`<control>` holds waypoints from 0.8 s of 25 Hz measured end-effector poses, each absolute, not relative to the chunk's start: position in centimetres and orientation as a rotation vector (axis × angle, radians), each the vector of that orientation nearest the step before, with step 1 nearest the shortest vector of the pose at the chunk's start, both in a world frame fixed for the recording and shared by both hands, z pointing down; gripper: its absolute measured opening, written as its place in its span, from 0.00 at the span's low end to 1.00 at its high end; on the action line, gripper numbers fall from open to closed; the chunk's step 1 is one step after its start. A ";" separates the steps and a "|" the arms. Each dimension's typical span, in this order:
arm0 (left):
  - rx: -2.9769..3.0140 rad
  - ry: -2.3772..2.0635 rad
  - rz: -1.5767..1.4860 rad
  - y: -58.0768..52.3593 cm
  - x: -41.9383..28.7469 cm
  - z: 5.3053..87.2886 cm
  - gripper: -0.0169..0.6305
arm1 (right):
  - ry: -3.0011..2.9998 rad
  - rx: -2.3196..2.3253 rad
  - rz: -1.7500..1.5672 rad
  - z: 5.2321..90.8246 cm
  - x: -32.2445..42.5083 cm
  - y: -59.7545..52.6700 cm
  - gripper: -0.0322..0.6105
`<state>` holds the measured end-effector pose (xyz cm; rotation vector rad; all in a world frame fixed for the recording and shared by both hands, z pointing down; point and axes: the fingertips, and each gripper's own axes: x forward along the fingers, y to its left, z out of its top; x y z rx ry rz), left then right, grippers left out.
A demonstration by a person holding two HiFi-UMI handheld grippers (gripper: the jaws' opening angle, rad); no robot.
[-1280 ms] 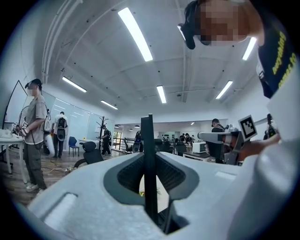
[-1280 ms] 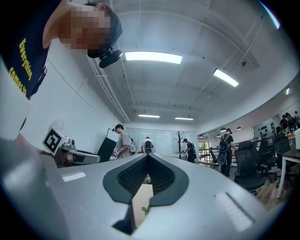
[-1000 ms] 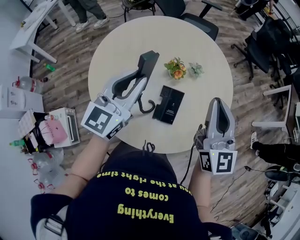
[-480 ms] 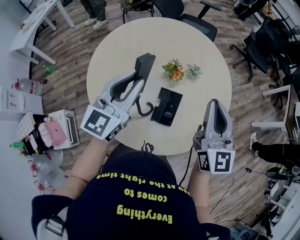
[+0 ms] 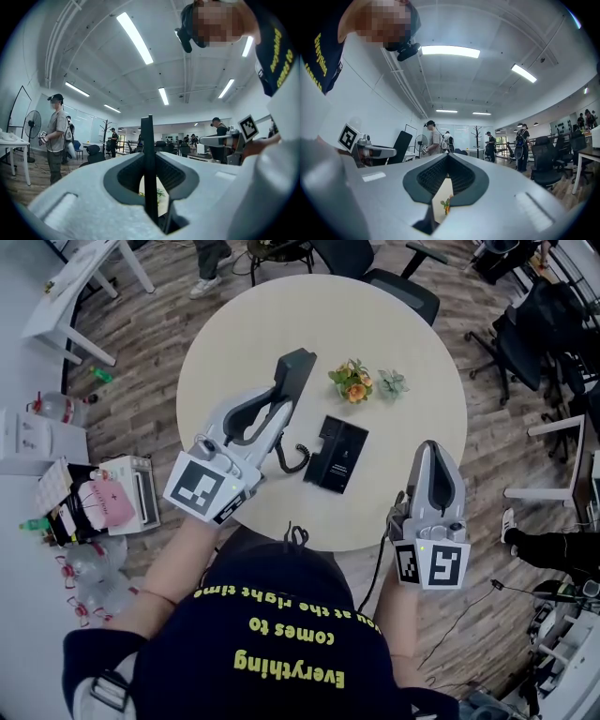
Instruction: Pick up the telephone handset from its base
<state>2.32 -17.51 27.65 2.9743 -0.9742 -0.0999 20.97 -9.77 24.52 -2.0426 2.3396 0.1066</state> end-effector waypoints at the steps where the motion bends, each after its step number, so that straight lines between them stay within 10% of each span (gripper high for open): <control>1: 2.973 -0.976 -0.101 -17.5 2.3 27.6 0.14 | 2.341 -2.042 0.106 24.5 20.9 -9.8 0.07; 20: 2.966 -0.989 -0.106 -17.4 2.2 27.8 0.14 | 2.354 -2.034 0.105 24.9 20.9 -9.7 0.07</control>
